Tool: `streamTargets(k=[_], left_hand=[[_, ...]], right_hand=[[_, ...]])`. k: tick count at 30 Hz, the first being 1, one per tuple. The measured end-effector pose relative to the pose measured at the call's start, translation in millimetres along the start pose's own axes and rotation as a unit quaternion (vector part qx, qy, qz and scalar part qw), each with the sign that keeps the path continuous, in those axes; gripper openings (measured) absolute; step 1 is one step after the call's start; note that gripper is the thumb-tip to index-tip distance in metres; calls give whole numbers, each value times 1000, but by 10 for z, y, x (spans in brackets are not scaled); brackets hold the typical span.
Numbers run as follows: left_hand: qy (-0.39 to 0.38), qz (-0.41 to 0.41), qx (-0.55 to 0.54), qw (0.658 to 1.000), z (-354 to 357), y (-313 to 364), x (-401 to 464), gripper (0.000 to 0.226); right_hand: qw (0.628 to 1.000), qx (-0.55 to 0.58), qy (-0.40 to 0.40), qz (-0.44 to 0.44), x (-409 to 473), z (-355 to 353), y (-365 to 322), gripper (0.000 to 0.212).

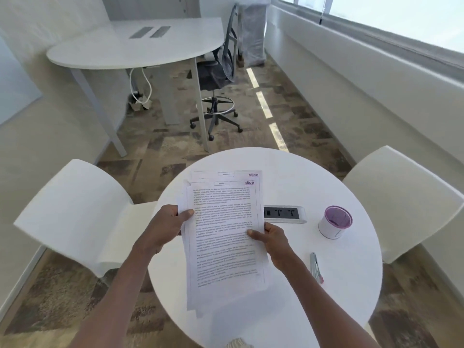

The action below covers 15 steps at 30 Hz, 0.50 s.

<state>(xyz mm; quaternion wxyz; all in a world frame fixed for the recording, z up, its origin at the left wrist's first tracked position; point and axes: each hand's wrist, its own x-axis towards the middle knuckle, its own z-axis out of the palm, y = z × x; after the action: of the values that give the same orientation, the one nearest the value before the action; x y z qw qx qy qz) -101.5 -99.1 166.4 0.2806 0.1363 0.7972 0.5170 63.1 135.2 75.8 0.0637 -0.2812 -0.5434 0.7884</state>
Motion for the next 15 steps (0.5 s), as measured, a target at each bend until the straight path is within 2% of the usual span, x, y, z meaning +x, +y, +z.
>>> streamTargets(k=[3,6,8,10,15], left_hand=[[56,-23,-11,998,68,-215,76,14],[50,-51,-60,996,167,-485,65,5],[47,-69,-59,995,233,-699,36,7],[78,-90,-48,992,306,-901,46,15],[134,-123,-52,982,490,-1153,149,23]], right_hand=[[996,-1,84,-3,-84,143,27,25],[991,9,136,1,-145,230,90,20],[989,13,148,9,-189,232,153,20],[987,-4,158,23,-211,213,243,19],[974,-109,190,52,-230,136,543,12]])
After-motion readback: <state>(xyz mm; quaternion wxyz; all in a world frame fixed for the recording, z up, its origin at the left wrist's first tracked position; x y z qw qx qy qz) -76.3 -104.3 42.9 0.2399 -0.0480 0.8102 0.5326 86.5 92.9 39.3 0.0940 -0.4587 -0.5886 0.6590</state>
